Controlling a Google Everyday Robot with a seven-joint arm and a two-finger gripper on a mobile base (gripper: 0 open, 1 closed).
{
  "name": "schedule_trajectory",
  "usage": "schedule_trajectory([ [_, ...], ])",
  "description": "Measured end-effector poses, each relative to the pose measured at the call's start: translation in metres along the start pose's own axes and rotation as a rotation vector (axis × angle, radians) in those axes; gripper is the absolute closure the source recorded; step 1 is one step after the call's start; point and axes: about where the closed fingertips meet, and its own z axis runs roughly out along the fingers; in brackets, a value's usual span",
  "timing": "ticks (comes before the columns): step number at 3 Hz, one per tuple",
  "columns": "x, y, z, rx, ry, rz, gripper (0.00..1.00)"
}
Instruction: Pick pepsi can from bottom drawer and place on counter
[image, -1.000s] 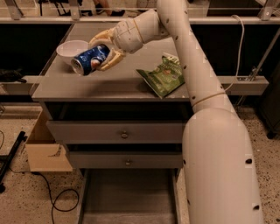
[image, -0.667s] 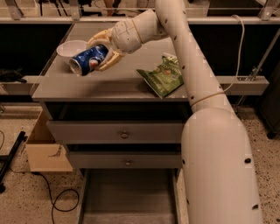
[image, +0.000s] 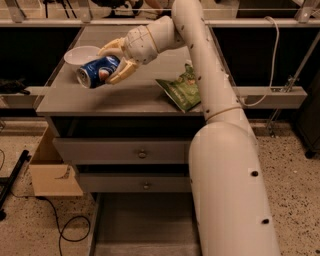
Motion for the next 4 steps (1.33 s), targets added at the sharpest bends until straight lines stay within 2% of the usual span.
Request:
schedule_trajectory([
  [1,0.004,-0.002,0.002,-0.013,-0.008,0.056,1.0],
  [2,0.004,-0.002,0.002,-0.013,-0.008,0.056,1.0],
  [3,-0.021,-0.005,-0.019,-0.03,0.13,0.086,1.0],
  [4,-0.034,-0.028,-0.017,-0.008,0.263,0.13,1.0],
])
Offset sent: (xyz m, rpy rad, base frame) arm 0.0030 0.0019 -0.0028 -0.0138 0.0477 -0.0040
